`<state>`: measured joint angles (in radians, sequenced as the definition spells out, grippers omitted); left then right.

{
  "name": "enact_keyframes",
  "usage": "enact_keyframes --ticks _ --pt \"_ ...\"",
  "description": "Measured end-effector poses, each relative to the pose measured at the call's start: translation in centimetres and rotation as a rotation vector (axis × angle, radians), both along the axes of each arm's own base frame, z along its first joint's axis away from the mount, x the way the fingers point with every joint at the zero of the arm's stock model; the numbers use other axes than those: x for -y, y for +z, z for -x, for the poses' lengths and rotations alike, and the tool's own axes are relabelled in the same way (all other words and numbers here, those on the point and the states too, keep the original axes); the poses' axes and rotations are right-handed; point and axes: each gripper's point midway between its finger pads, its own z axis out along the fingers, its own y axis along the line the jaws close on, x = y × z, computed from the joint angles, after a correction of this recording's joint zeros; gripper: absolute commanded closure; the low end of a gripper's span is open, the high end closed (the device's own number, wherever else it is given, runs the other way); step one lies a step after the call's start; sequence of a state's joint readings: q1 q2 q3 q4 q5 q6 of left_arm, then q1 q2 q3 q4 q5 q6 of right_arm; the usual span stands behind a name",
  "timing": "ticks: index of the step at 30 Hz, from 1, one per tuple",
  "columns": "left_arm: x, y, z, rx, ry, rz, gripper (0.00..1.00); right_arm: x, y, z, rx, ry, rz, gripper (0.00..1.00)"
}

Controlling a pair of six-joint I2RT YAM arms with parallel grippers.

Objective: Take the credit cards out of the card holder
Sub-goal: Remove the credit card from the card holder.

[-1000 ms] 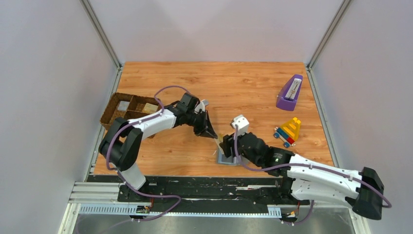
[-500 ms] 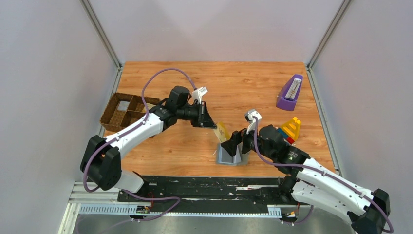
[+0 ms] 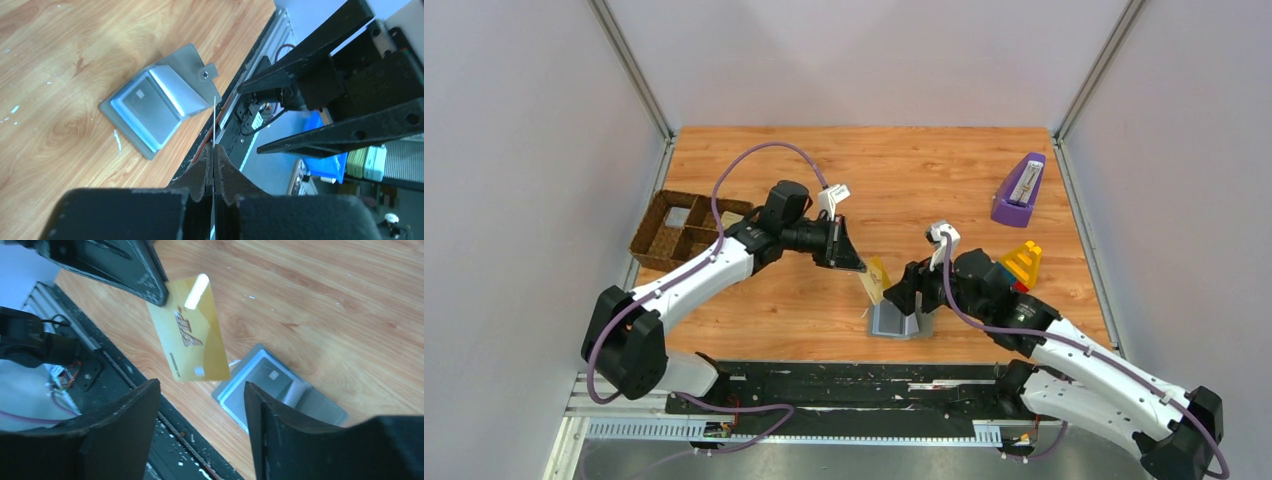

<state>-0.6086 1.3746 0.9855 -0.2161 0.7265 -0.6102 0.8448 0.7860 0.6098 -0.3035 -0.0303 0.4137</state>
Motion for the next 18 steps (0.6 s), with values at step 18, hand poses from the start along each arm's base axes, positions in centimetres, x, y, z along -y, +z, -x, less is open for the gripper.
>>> enact_keyframes --ticks 18 --pt "1.5 -0.1 4.4 0.004 -0.371 0.055 1.00 -2.2 2.8 -0.2 -0.239 0.346 -0.157 0.47"
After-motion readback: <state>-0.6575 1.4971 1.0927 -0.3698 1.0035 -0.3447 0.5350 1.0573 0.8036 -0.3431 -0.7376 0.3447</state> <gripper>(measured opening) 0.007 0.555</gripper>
